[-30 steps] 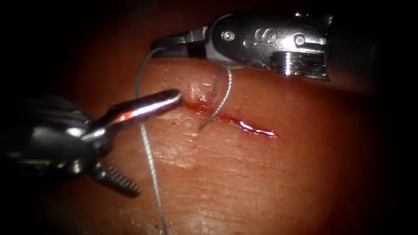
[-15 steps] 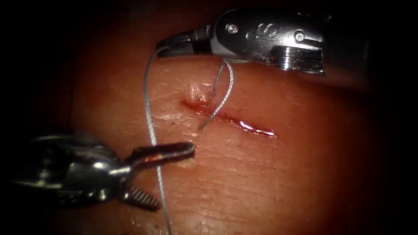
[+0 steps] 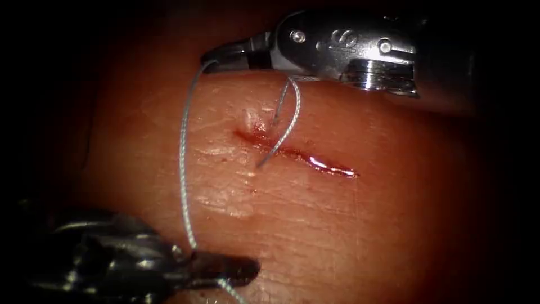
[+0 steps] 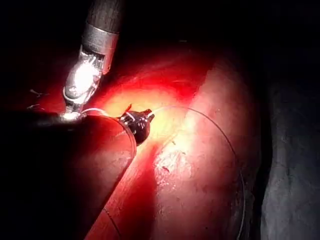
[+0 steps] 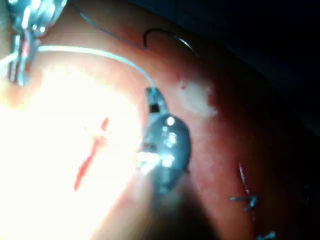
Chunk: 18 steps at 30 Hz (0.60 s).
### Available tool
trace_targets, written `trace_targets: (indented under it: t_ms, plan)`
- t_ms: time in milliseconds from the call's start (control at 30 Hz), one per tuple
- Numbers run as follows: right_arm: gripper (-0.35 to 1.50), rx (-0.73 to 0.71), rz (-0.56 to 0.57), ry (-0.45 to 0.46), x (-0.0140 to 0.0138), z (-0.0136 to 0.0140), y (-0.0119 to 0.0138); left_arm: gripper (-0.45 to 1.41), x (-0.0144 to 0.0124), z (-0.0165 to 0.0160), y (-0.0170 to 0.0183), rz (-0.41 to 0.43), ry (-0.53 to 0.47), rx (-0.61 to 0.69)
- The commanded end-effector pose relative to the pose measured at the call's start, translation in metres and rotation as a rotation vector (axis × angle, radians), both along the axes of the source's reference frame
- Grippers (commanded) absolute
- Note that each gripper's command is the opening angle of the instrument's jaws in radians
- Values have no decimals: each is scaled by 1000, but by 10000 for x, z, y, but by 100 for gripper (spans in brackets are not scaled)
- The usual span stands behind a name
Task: Wound Closure
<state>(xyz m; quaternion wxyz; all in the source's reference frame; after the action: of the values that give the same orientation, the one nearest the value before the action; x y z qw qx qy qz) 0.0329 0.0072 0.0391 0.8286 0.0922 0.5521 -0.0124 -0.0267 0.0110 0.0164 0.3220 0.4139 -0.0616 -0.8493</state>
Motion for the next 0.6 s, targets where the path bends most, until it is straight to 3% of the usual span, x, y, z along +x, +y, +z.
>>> trace_targets:
  t_ms: [33, 167, 400, 433, 533, 600]
  plan:
    - [-35, 2, 2, 2, 4, 1, 2, -45, -1, 5, 4, -16, -2, -14]
    - [-35, 5, 7, -4, -12, -20, -7, -45, 35, 9, 15, -67, 30, -62]
    - [-35, 44, 45, 0, -28, -50, -24, -45, 60, 21, 28, -99, 51, -70]
    - [9, 51, 65, 16, -29, -54, -29, -45, 60, 23, 31, -105, 55, -70]
    - [90, 86, 102, 35, -27, -62, -37, -45, 59, 29, 38, -112, 60, -71]
    - [110, 108, 115, 43, -27, -65, -38, -45, 60, 34, 42, -118, 62, -67]
